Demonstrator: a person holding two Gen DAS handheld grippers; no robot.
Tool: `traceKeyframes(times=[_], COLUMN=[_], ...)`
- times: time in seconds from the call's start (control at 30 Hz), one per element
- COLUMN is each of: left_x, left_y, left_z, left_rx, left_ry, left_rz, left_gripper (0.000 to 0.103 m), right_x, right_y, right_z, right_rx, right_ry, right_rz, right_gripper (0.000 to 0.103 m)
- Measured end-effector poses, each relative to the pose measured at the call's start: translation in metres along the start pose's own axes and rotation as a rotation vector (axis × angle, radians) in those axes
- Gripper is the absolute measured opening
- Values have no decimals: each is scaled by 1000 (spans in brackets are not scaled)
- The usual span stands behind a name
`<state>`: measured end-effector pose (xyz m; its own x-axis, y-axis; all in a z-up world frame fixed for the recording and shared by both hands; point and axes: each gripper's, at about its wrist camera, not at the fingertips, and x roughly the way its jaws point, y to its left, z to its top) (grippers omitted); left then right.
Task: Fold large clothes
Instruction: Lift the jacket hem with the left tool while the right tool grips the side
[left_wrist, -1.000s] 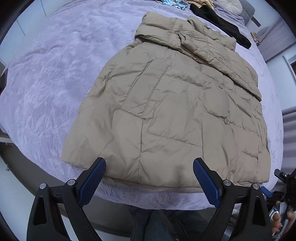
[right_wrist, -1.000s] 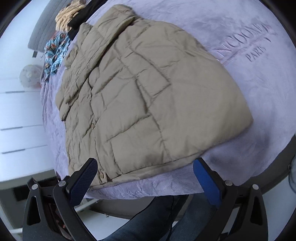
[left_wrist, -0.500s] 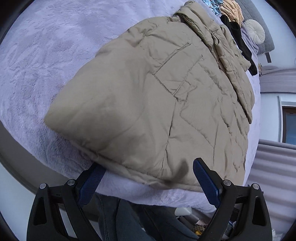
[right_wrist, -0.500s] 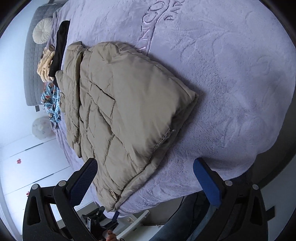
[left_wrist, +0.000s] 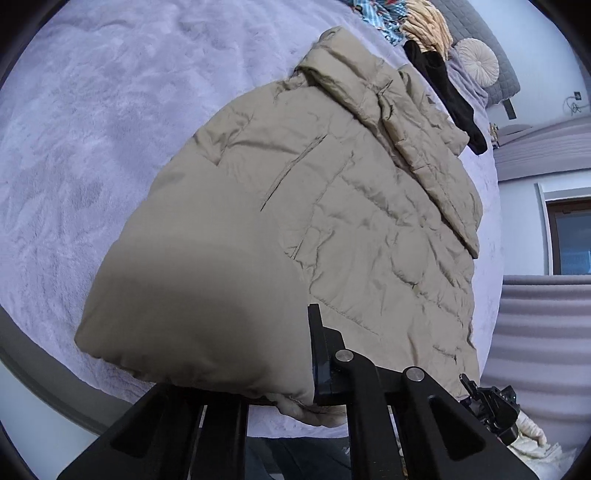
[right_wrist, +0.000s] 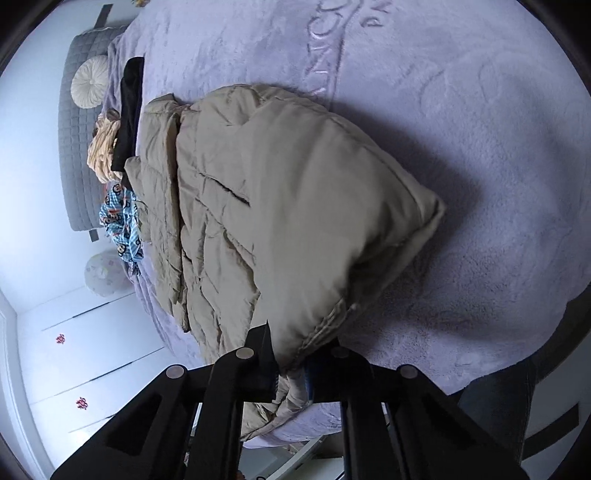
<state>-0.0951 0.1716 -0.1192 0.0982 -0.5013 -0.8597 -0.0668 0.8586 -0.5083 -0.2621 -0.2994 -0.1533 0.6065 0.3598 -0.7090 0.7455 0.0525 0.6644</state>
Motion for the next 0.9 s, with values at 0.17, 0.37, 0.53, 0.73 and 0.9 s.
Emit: traceKeyframes(times=[0.17,0.37,0.53,0.73,0.9], left_x=[-29,-57,-78,-96,-88], left_y=[-25,-54,-82,-117,-142], left_z=[19,48,74,110,136], left_rx=[103,180,222,185,161], left_ry=[-73,-135,-211,-316,-373], left_rz=[-32,-74,-89,-99,-57], left_gripper=[11,9,9,9,9], right_x=[-11,-24,-29,-37,-28], right_y=[36,85,137,202,253], right_z=[-1,2,12,37,65], right_rx=[-110,-249,-373,-522,-616], right_ry=[-42,-106,-132,-129,-98], right_rz=[-10,-21,-12,7,20], right_gripper=[9,8,7,7,7])
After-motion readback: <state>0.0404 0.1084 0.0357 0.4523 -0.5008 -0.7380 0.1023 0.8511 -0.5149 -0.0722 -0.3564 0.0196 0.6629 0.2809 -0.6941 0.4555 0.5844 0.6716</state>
